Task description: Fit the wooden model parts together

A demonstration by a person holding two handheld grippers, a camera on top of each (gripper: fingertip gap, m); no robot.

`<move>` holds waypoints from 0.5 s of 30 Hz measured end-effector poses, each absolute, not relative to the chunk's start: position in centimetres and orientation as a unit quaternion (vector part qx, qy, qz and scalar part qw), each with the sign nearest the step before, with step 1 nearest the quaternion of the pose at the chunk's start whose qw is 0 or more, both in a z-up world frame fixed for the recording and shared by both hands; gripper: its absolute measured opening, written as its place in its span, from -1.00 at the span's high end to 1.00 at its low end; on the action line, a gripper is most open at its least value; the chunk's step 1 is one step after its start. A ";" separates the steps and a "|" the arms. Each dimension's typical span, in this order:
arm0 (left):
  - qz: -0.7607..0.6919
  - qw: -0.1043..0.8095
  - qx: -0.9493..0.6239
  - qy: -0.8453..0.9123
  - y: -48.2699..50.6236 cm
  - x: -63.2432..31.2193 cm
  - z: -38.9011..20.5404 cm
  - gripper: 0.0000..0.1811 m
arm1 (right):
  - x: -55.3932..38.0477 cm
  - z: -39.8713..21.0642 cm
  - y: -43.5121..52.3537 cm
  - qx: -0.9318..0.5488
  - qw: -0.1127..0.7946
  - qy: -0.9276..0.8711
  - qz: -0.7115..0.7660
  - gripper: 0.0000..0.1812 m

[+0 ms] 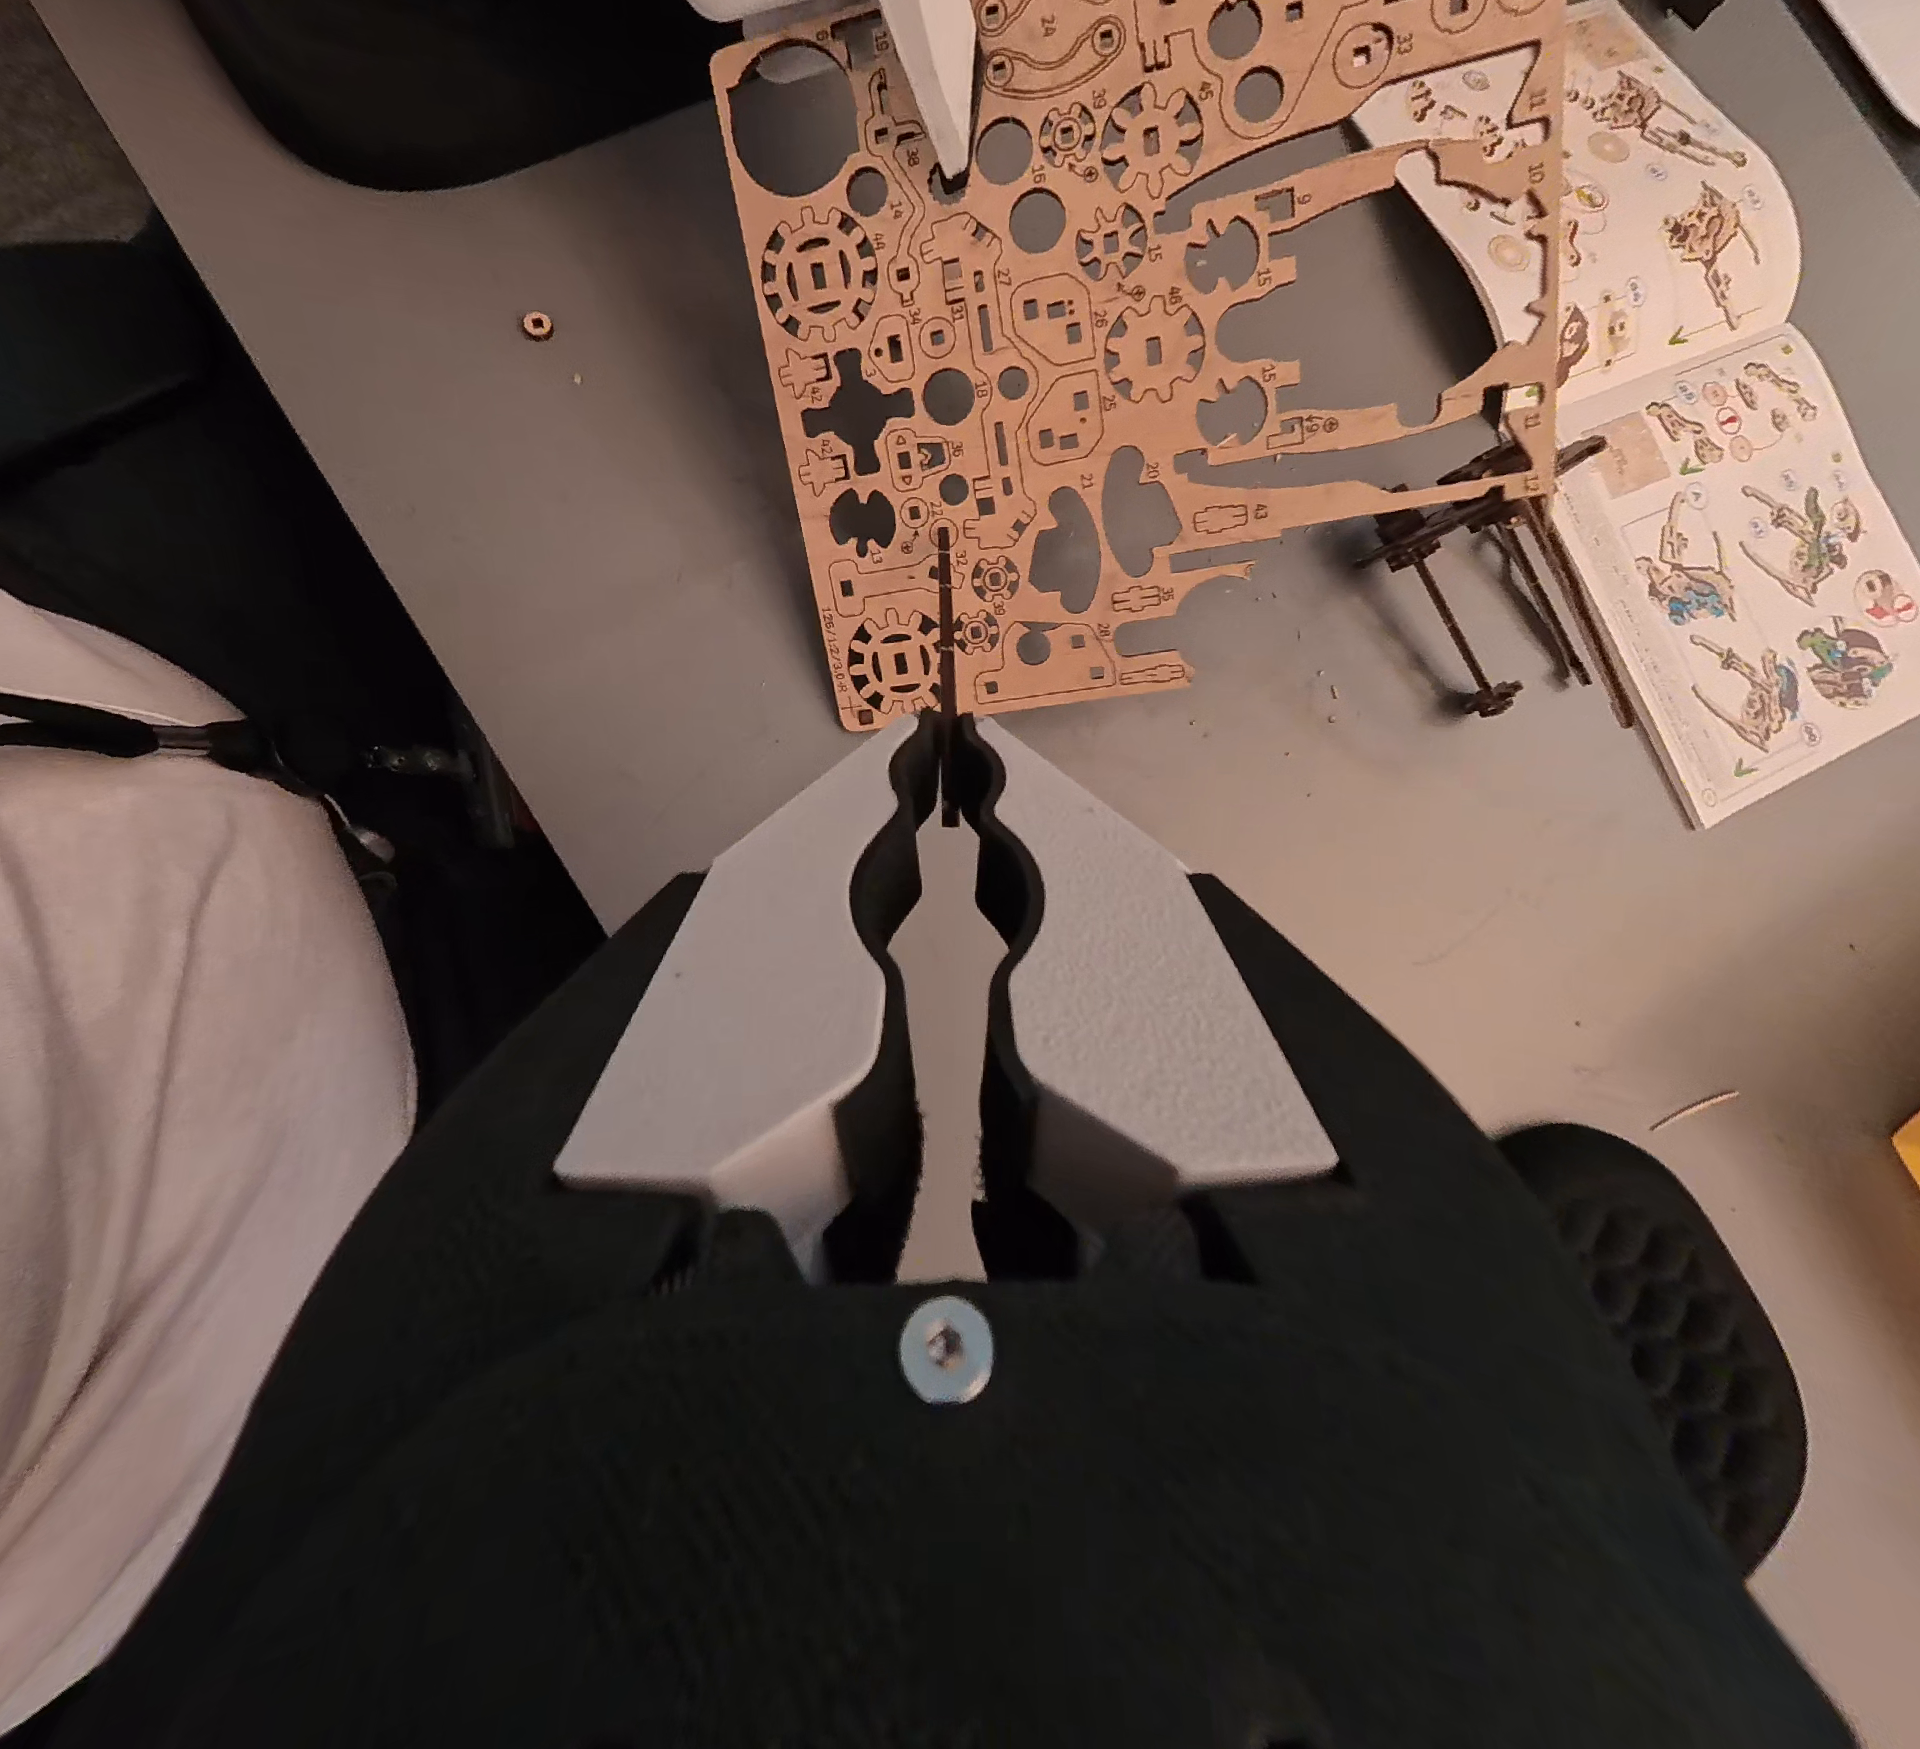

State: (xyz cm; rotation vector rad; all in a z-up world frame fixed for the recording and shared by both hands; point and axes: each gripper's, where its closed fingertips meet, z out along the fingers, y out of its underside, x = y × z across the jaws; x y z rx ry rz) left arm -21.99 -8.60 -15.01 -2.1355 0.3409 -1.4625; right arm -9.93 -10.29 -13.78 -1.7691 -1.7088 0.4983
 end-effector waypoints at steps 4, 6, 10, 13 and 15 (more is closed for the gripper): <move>-0.539 0.264 -0.790 0.126 -8.6 -21.9 -15.0 0.98 | -9.9 -13.7 -10.3 -0.682 0.292 -0.648 0.173 0.98; -0.539 0.262 -0.791 0.125 -8.7 -21.8 -15.0 0.98 | -10.0 -13.6 -10.3 -0.684 0.280 -0.655 0.157 0.98; -0.545 0.254 -0.791 0.114 -8.9 -21.5 -15.2 0.97 | -10.4 -13.1 -10.5 -0.684 0.253 -0.675 0.112 0.99; -0.547 0.254 -0.791 0.108 -9.0 -21.0 -15.3 0.96 | -10.6 -13.0 -10.5 -0.683 0.231 -0.689 0.076 0.98; -0.549 0.254 -0.789 0.102 -9.0 -20.7 -15.4 0.94 | -10.6 -12.9 -10.4 -0.680 0.220 -0.697 0.057 0.99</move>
